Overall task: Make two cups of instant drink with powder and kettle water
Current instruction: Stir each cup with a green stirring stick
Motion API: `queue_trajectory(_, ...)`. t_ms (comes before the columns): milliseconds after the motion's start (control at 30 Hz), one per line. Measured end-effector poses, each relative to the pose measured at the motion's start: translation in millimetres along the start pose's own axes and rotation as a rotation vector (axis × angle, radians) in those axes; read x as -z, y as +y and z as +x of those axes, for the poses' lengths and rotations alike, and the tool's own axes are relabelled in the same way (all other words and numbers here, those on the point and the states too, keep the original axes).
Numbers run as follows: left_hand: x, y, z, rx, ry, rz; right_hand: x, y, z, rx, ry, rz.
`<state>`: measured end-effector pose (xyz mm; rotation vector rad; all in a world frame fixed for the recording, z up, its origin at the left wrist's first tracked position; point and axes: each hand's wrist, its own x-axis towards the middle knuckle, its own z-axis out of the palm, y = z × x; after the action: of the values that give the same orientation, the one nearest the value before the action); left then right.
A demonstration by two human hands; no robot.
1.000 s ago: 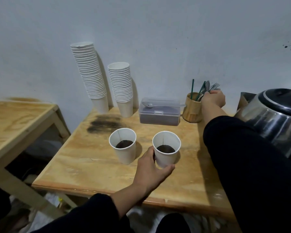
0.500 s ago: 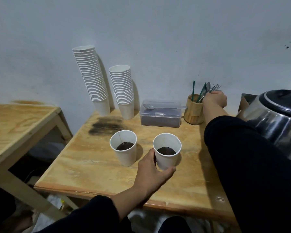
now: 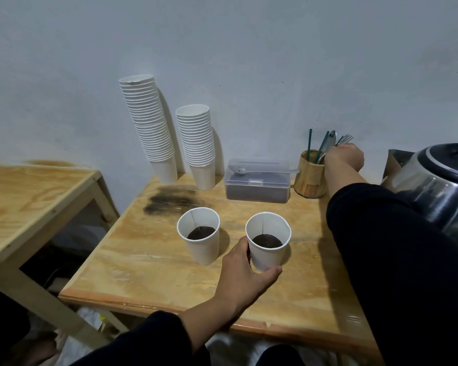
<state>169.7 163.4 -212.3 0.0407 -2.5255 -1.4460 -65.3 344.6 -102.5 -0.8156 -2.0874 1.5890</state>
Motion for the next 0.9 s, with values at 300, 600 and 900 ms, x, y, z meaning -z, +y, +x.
queue_trajectory(300,0.5,-1.6,0.2,0.002,-0.002,0.008,7.6,-11.2,-15.1,0.032,0.083,0.178)
queue_trajectory(600,2.1,-2.3,0.5,-0.012,-0.018,0.002,35.0,-41.2,-48.7,0.126,0.054,0.359)
queue_trajectory(900,4.0,-1.7,-1.1,0.001,-0.060,-0.007,70.6,-52.3,-109.1,0.160,0.036,0.429)
